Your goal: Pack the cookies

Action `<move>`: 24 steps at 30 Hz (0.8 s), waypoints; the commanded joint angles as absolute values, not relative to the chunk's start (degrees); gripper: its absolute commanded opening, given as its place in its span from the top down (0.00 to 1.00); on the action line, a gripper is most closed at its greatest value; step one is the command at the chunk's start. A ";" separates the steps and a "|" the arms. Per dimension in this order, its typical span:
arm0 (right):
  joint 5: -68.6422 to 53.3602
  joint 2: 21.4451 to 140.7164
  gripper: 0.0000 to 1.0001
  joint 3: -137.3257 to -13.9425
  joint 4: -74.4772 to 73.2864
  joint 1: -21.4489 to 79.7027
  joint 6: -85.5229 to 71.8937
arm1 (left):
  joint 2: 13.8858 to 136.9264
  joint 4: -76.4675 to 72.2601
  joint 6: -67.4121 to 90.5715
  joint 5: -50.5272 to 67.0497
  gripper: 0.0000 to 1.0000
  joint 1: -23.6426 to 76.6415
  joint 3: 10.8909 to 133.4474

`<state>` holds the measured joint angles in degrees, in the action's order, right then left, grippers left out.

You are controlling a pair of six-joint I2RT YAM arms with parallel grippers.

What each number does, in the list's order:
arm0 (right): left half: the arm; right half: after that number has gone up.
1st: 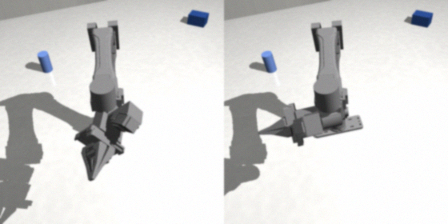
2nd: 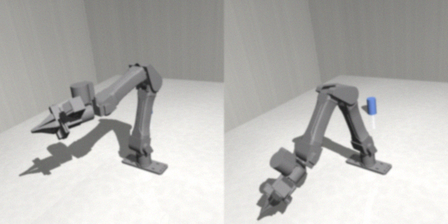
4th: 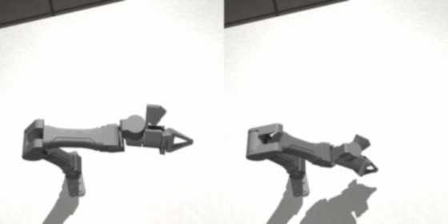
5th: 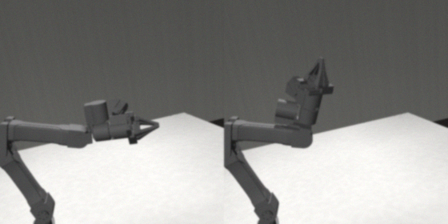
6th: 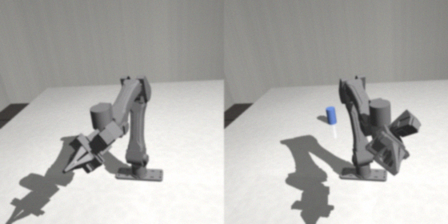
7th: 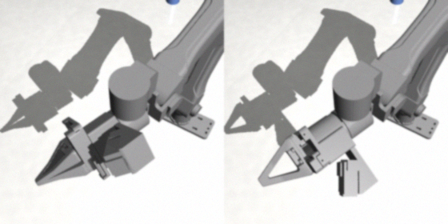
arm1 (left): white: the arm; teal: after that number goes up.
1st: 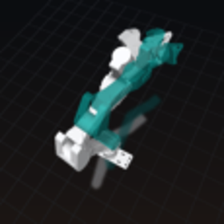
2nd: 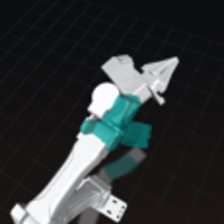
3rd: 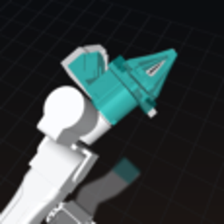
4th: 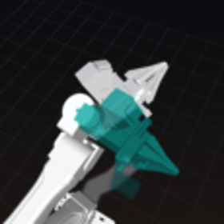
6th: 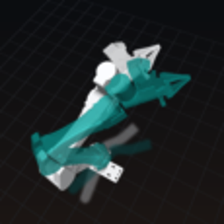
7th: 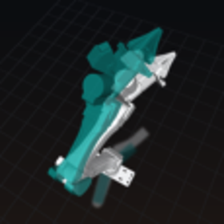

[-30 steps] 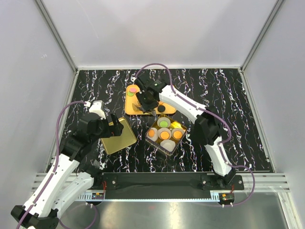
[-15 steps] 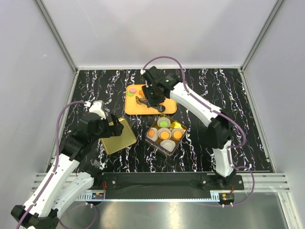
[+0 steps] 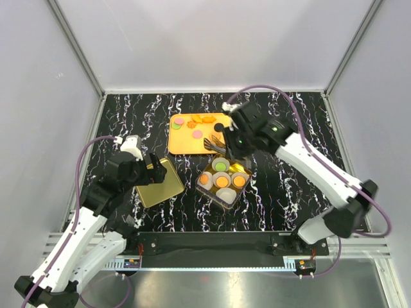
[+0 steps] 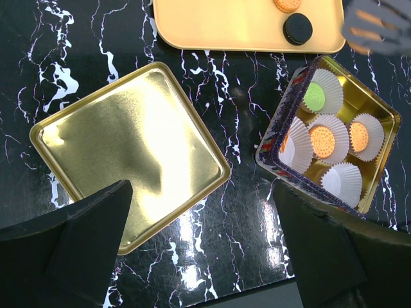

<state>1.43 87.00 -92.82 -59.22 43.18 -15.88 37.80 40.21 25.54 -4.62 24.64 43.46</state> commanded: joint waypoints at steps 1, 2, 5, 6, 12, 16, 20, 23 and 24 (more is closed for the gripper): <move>0.09 78.94 0.60 -86.15 -60.82 43.07 -18.63 | 36.74 37.79 25.84 -5.27 0.01 24.96 43.24; 0.17 77.62 0.60 -85.26 -61.26 43.07 -19.33 | 36.83 37.88 25.84 -5.10 0.01 24.87 43.16; 0.18 73.05 0.60 -81.75 -62.58 43.07 -20.30 | 37.44 37.79 25.75 -4.84 0.01 24.96 43.33; -1.39 71.38 0.60 -80.00 -62.58 43.15 -21.00 | 37.53 37.79 25.75 -4.83 0.01 24.87 43.33; -2.90 67.51 0.59 -73.23 -63.37 46.31 -23.63 | 37.53 37.88 25.75 -5.10 0.01 24.96 43.33; -2.02 64.78 0.59 -71.11 -64.95 47.37 -25.05 | 37.71 37.88 25.84 -5.27 0.01 24.96 43.24; -2.72 62.49 0.59 -70.05 -66.09 48.34 -26.98 | 38.14 37.97 25.75 -5.01 0.01 24.96 43.24; -2.99 61.61 0.60 -68.38 -65.74 49.39 -27.77 | 38.23 37.97 25.75 -5.10 0.01 24.96 43.33; -3.08 61.61 0.60 -68.03 -65.57 49.66 -28.03 | 38.23 37.97 25.75 -5.10 0.01 24.96 43.33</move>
